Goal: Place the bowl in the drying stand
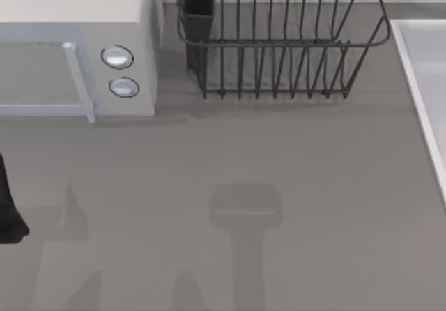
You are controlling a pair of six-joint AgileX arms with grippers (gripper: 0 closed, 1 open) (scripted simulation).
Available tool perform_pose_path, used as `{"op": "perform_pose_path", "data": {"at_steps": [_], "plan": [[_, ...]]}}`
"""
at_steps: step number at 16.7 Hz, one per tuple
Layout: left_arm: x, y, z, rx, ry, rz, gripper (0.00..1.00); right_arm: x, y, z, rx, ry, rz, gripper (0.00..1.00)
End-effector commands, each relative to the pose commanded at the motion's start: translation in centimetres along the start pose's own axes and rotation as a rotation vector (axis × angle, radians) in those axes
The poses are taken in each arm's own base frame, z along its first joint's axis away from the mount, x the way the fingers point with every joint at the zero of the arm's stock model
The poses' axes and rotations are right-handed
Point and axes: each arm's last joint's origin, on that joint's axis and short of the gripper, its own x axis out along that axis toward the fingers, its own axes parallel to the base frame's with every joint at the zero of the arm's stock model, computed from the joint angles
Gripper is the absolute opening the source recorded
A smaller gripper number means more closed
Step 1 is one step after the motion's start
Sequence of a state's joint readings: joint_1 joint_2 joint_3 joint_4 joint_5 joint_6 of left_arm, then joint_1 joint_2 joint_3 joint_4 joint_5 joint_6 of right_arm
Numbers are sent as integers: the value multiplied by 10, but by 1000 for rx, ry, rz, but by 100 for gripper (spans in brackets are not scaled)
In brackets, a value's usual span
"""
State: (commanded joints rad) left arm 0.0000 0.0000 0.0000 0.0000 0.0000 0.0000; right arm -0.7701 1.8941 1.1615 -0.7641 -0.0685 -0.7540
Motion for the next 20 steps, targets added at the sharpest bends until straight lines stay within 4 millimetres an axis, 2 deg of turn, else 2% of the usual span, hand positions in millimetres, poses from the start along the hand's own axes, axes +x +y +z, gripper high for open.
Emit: {"op": "perform_pose_path", "data": {"at_steps": [3, 4, 14, 17, 20], "plan": [[0, 0, 0, 0, 0, 0, 100, 0, 0, 0, 0, 0, 0, 2], [0, 0, 0, 0, 0, 0, 100, 0, 0, 0, 0, 0, 0, 0], [0, 0, 0, 0, 0, 0, 100, -4, -2, 0, 5, -1, -1, 0], [0, 0, 0, 0, 0, 0, 100, -27, -11, 9, 9, -2, -2, 0], [0, 0, 0, 0, 0, 0, 100, -71, -18, 20, 9, 6, 4, 0]]}}
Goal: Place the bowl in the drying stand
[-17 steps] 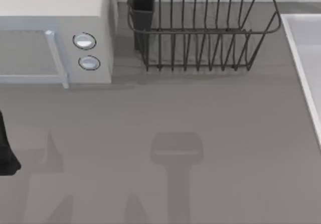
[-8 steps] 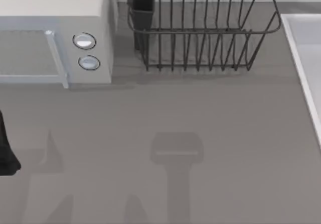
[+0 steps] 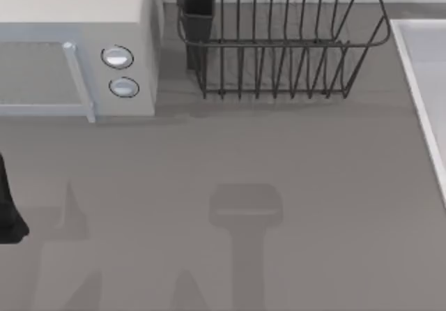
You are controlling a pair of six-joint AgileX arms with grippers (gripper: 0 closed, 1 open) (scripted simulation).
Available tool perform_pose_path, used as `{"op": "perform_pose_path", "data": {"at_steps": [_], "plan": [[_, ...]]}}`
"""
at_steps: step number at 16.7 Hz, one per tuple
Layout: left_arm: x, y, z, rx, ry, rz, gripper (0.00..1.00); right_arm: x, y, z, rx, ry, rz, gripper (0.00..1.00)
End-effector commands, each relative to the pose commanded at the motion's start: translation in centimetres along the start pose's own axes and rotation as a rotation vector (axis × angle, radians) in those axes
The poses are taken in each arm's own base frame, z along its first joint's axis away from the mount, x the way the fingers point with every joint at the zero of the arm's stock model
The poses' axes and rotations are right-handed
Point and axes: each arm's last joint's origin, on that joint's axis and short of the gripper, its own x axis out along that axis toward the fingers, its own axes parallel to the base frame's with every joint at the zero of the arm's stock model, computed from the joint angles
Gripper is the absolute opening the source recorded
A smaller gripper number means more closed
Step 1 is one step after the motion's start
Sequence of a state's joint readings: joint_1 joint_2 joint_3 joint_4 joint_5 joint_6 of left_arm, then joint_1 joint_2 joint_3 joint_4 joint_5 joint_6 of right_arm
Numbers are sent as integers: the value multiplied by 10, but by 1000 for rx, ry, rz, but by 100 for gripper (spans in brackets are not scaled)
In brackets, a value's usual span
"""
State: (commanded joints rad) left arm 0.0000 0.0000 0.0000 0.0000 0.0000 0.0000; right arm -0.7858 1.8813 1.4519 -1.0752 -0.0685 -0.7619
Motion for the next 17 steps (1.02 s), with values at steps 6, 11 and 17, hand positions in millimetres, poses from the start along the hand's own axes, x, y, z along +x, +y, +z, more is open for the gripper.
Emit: {"op": "perform_pose_path", "data": {"at_steps": [6, 11, 17], "plan": [[0, 0, 0, 0, 0, 0, 100, -102, 10, 2, -3, 10, 10, 0], [0, 0, 0, 0, 0, 0, 100, -128, 19, -1, -6, -7, -5, 0], [0, 0, 0, 0, 0, 0, 100, -131, 32, 11, -41, -19, -91, 0]]}}
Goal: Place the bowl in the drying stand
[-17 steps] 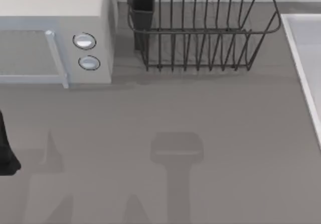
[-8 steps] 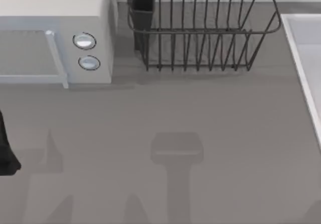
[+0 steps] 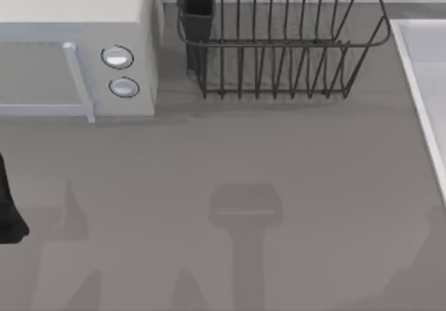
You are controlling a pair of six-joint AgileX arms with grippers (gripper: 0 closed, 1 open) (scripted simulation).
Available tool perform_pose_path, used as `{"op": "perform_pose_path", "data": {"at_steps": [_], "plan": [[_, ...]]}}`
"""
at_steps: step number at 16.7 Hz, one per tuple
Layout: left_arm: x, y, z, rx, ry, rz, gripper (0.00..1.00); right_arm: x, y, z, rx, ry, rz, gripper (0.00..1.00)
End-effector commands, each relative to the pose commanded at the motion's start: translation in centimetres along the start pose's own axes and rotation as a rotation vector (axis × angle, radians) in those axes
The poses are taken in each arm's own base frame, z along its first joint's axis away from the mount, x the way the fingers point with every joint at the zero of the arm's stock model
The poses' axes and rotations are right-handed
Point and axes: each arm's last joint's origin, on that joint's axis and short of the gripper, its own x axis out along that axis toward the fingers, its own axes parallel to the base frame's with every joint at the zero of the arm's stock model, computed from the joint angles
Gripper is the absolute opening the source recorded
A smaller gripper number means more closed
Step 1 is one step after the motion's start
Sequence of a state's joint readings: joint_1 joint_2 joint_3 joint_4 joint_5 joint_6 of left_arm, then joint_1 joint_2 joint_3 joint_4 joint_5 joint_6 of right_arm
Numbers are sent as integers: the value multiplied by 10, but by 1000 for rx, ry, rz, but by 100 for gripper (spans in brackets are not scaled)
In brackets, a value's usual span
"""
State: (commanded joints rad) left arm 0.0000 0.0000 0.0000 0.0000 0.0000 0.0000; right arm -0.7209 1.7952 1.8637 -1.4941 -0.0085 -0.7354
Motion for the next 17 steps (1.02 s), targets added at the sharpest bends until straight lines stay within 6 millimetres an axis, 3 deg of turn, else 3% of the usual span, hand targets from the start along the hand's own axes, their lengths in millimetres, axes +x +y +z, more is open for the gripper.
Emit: {"op": "perform_pose_path", "data": {"at_steps": [3, 5, 8, 10, 13, 15, 17], "plan": [[0, 0, 0, 0, 0, 0, 100, -6, 33, 32, -77, -60, -173, 0], [0, 0, 0, 0, 0, 0, 100, -9, 69, 58, -128, -135, -291, 0], [0, 0, 0, 0, 0, 0, 100, -10, 142, 93, -186, -307, -434, 0], [0, 0, 0, 0, 0, 0, 100, -13, 207, 107, -215, -468, -489, 0], [0, 0, 0, 0, 0, 0, 100, -26, 314, 100, -229, -760, -478, 0], [0, 0, 0, 0, 0, 0, 100, -42, 377, 77, -209, -961, -406, 0], [0, 0, 0, 0, 0, 0, 100, -64, 426, 44, -156, -1143, -297, 0]]}}
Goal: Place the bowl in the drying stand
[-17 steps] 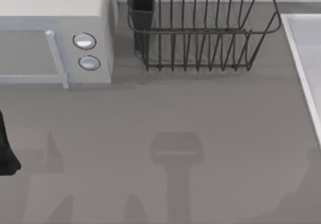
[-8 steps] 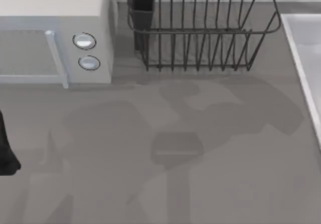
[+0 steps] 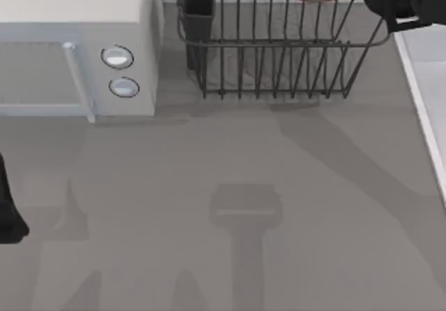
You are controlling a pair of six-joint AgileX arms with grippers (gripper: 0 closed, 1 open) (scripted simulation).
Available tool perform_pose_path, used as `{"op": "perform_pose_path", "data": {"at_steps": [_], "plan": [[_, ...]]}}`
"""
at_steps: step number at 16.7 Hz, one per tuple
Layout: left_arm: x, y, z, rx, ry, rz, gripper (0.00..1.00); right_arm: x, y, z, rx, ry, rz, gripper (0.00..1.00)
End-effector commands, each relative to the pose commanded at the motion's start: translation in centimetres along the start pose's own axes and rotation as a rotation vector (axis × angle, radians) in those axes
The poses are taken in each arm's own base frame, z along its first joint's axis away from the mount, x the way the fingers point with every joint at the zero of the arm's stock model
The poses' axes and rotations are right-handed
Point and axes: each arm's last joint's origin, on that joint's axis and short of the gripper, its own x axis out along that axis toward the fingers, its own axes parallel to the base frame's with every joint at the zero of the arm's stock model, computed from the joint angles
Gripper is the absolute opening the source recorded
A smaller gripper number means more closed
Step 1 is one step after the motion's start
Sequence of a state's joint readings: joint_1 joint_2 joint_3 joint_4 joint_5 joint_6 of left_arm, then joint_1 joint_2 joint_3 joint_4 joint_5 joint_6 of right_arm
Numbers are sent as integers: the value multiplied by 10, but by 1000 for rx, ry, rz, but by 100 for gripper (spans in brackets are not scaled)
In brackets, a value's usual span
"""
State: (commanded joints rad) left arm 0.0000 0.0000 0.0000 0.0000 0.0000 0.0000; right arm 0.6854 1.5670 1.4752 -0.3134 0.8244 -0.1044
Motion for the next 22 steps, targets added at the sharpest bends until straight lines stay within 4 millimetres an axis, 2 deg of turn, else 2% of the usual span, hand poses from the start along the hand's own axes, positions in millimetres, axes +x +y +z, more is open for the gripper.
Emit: {"op": "perform_pose_path", "data": {"at_steps": [1, 3, 6, 8, 11, 14, 16, 19, 22], "plan": [[0, 0, 0, 0, 0, 0, 100, -24, 13, 8, 68, -72, 21, 0], [0, 0, 0, 0, 0, 0, 100, -67, 25, 20, 202, -182, 59, 0], [0, 0, 0, 0, 0, 0, 100, -111, 25, 31, 352, -272, 92, 0], [0, 0, 0, 0, 0, 0, 100, -122, 23, 34, 392, -292, 100, 0], [0, 0, 0, 0, 0, 0, 100, -122, 23, 34, 392, -292, 100, 0], [0, 0, 0, 0, 0, 0, 100, -116, 28, 33, 388, -289, 98, 0], [0, 0, 0, 0, 0, 0, 100, -96, 43, 29, 382, -285, 94, 0], [0, 0, 0, 0, 0, 0, 100, -44, 75, 14, 383, -284, 94, 0], [0, 0, 0, 0, 0, 0, 100, 21, 101, -14, 402, -297, 97, 0]]}}
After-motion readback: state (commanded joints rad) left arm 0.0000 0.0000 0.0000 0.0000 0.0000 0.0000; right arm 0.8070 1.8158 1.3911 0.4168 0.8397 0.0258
